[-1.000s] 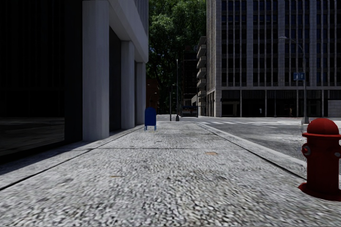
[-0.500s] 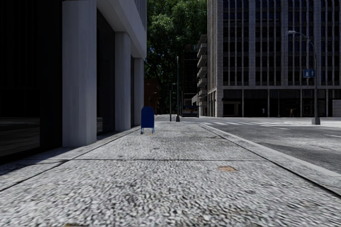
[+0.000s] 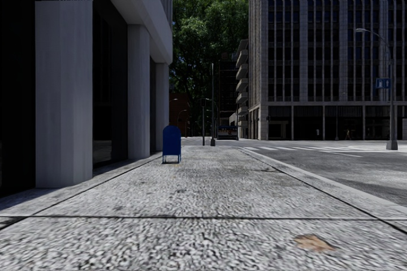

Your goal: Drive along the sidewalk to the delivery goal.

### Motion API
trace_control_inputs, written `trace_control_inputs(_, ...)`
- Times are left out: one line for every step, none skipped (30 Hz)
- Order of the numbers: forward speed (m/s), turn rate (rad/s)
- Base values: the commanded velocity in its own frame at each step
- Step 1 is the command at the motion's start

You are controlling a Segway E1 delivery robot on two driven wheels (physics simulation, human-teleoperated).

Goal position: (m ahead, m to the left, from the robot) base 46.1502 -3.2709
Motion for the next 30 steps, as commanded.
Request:
trace_control_inputs(2.0, 0.0)
trace_control_inputs(2.0, 0.0)
trace_control_inputs(2.0, 0.0)
trace_control_inputs(2.0, 0.0)
trace_control_inputs(2.0, 0.0)
trace_control_inputs(2.0, 0.0)
trace_control_inputs(2.0, 0.0)
trace_control_inputs(2.0, 0.0)
trace_control_inputs(2.0, 0.0)
trace_control_inputs(2.0, 0.0)
trace_control_inputs(2.0, 0.0)
trace_control_inputs(2.0, 0.0)
trace_control_inputs(2.0, 0.0)
trace_control_inputs(2.0, 0.0)
trace_control_inputs(2.0, 0.0)
trace_control_inputs(2.0, 0.0)
trace_control_inputs(2.0, 0.0)
trace_control_inputs(2.0, 0.0)
trace_control_inputs(2.0, 0.0)
trace_control_inputs(2.0, 0.0)
trace_control_inputs(2.0, 0.0)
trace_control_inputs(2.0, 0.0)
trace_control_inputs(2.0, 0.0)
trace_control_inputs(2.0, 0.0)
trace_control_inputs(2.0, 0.0)
trace_control_inputs(2.0, 0.0)
trace_control_inputs(2.0, 0.0)
trace_control_inputs(2.0, 0.0)
trace_control_inputs(2.0, 0.0)
trace_control_inputs(2.0, 0.0)
